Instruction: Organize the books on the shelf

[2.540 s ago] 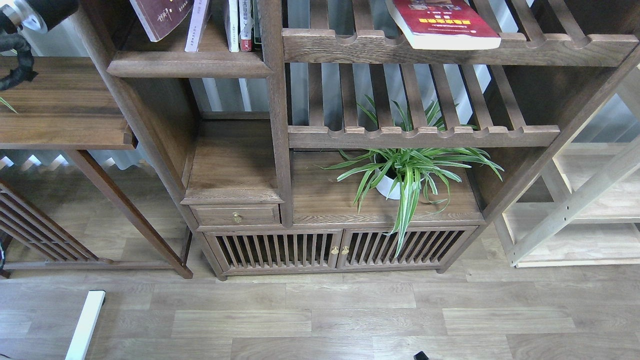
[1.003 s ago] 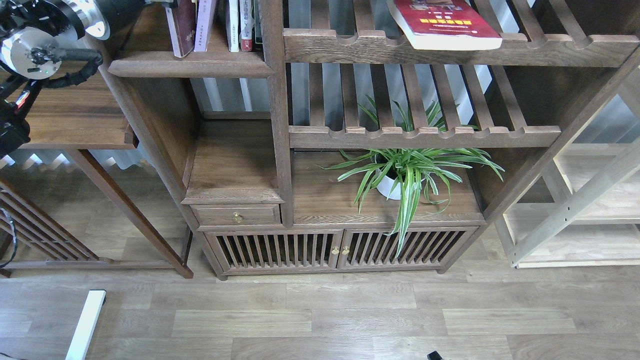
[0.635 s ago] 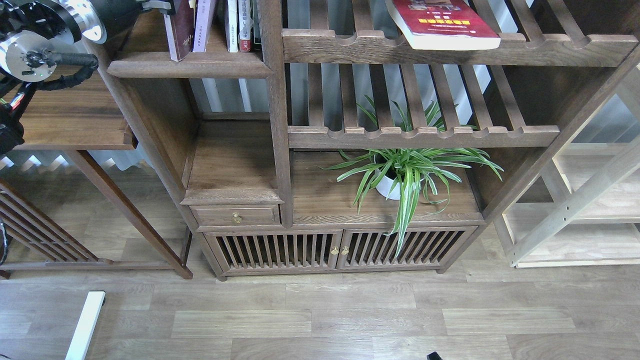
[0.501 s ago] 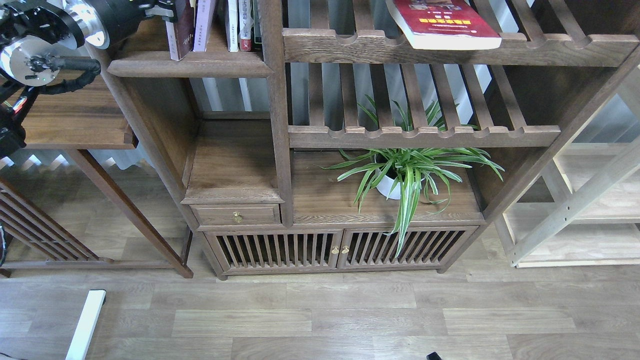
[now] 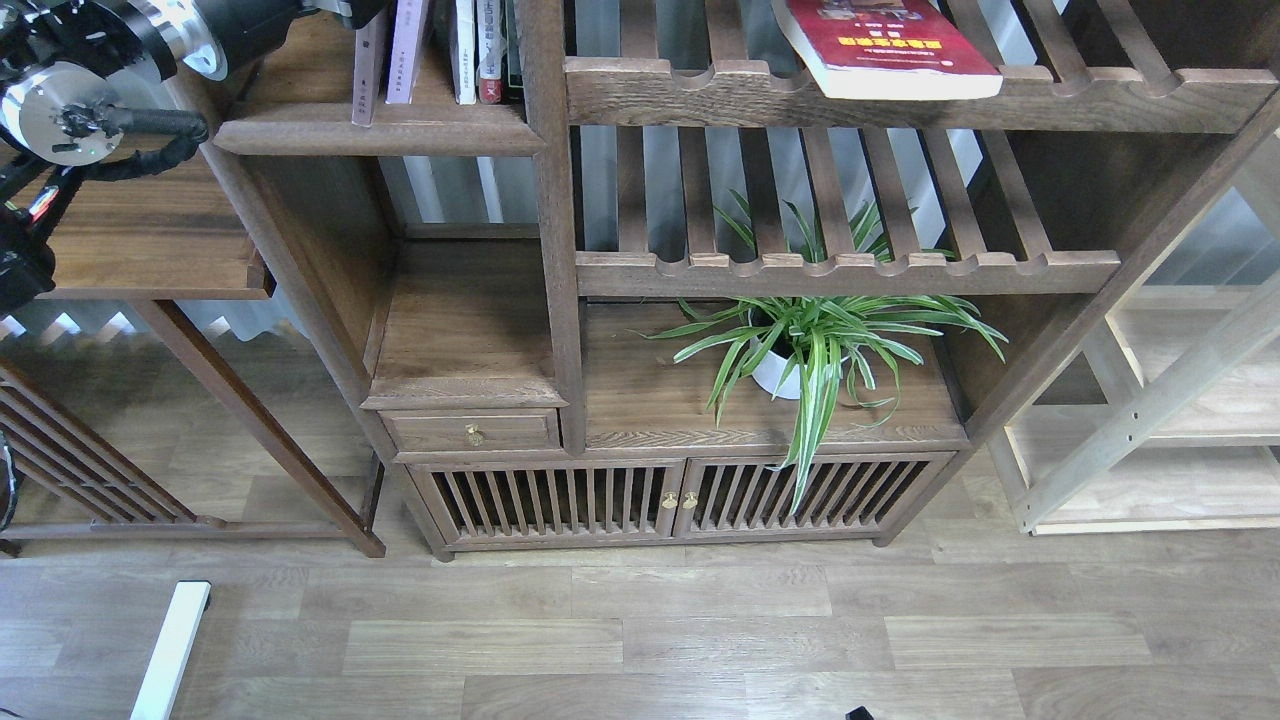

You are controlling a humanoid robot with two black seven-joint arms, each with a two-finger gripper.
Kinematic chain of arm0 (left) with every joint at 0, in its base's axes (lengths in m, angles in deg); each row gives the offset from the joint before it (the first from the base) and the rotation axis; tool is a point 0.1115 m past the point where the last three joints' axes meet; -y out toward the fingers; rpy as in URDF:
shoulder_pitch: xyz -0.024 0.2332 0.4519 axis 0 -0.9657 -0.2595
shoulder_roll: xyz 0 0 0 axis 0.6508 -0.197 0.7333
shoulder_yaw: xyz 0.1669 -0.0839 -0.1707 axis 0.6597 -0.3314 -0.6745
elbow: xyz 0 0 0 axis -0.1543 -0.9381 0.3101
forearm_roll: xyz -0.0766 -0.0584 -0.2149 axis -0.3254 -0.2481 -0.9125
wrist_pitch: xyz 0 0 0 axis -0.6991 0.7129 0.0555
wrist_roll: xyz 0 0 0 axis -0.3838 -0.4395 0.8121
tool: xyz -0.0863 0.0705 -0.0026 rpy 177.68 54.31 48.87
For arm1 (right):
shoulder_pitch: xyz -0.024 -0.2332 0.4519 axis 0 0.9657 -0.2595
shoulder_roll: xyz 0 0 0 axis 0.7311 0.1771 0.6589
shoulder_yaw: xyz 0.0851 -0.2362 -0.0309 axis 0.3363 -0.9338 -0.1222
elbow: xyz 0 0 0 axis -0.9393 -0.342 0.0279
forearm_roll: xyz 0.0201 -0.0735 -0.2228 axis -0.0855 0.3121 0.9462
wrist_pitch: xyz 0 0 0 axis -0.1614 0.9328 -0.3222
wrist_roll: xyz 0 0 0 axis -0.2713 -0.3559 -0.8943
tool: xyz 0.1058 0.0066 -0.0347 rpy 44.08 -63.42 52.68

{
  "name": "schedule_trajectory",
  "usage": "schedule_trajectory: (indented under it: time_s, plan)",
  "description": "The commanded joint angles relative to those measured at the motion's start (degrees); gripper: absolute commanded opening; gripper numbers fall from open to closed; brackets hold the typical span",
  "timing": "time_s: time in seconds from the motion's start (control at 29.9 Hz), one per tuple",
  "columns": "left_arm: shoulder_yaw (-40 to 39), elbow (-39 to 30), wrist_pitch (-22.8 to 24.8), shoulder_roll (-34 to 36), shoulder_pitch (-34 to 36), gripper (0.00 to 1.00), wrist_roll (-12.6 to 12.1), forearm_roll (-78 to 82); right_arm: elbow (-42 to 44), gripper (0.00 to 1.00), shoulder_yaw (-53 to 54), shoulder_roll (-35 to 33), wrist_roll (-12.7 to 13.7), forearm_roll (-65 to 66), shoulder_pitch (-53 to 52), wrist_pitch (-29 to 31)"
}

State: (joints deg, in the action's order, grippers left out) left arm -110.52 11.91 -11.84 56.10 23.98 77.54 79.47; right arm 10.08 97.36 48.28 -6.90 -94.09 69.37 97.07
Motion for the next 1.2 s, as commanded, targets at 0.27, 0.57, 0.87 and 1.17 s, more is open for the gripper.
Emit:
schedule_trajectory:
  time_s: [0.27, 0.57, 0.87, 1.17]
  plan:
    - [-4.20, -9.50, 0.17, 9.17, -6.49, 0.68, 0.21, -0.78, 0.21, 0.99, -1.24, 1.20, 0.01, 0.02, -2.17, 0.00]
    - [-14.12, -21.98, 0.17, 13.65, -15.97, 0.71, 0.03, -0.78, -0.06, 0.99, -2.29, 1.02, 0.01, 0.02, -3.93, 0.00]
    - [-23.88, -32.62, 2.63, 14.63, -26.62, 0.72, 0.03, -0.87, -3.22, 0.99, -1.32, 0.24, 0.80, 0.02, -9.81, 0.00]
    - [-25.12, -33.86, 9.36, 13.93, -33.46, 0.84, 0.29, -5.17, -9.54, 0.99, 0.69, -0.38, 0.80, 0.02, -18.16, 0.00]
